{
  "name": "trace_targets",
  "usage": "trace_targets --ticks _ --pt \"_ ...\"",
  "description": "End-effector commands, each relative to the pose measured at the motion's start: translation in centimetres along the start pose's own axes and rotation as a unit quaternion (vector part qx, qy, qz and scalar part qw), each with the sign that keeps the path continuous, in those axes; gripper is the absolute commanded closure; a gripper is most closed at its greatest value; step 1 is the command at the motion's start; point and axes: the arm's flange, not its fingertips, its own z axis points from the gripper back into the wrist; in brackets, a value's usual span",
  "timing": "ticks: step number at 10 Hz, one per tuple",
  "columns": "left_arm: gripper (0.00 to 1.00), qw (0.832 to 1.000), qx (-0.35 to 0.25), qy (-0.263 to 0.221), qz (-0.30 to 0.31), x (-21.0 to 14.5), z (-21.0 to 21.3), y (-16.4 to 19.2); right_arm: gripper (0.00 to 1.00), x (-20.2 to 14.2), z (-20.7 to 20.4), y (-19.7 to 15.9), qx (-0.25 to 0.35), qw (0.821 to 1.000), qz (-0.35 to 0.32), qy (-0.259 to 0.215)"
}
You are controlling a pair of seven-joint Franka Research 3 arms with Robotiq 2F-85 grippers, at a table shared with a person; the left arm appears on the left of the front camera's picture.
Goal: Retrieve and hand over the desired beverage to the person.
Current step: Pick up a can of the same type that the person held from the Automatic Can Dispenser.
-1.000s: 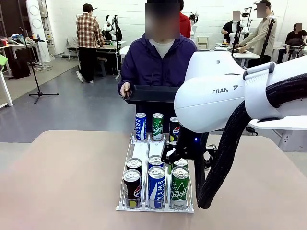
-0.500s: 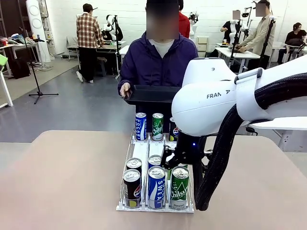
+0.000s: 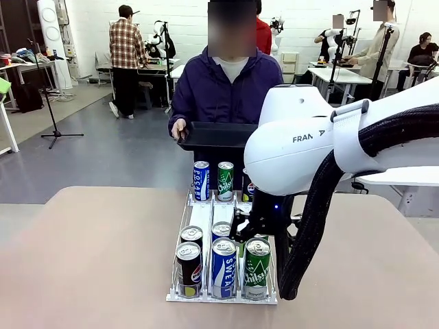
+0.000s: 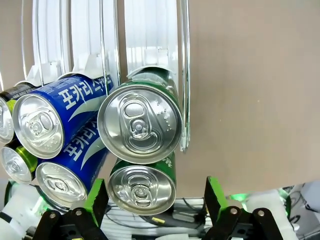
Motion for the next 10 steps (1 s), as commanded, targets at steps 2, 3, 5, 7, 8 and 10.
trace_targets --ticks 2,3,5,7,8,10 --pt "0.0 1.0 -0.01 -0.006 -0.01 0.0 0.19 0.14 0.0 0.81 -0.08 0.51 -0.003 1.0 -0.008 -0.011" --pt "0.0 1.0 -0.01 -0.006 -0.01 0.0 0.19 0.14 0.0 0.86 -0.13 0.48 0.0 1.0 -0.003 -0.011" --pt "0.0 1.0 -0.01 -0.006 -0.01 0.0 0.19 0.14 0.44 0.69 -0.21 0.46 0.001 0.999 0.025 -0.022" --pt "0.0 1.0 -0.01 -0.006 -0.01 0.0 0.19 0.14 1.0 0.56 -0.23 0.48 -0.002 0.999 0.032 -0.02" --pt "0.0 1.0 -0.01 -0.006 -0.01 0.0 0.19 0.14 1.0 0.51 -0.21 0.48 -0.002 0.999 0.034 -0.019" --pt "0.0 1.0 -0.01 -0.006 -0.01 0.0 0.19 0.14 0.87 0.48 -0.2 0.48 -0.001 0.999 0.034 -0.016"
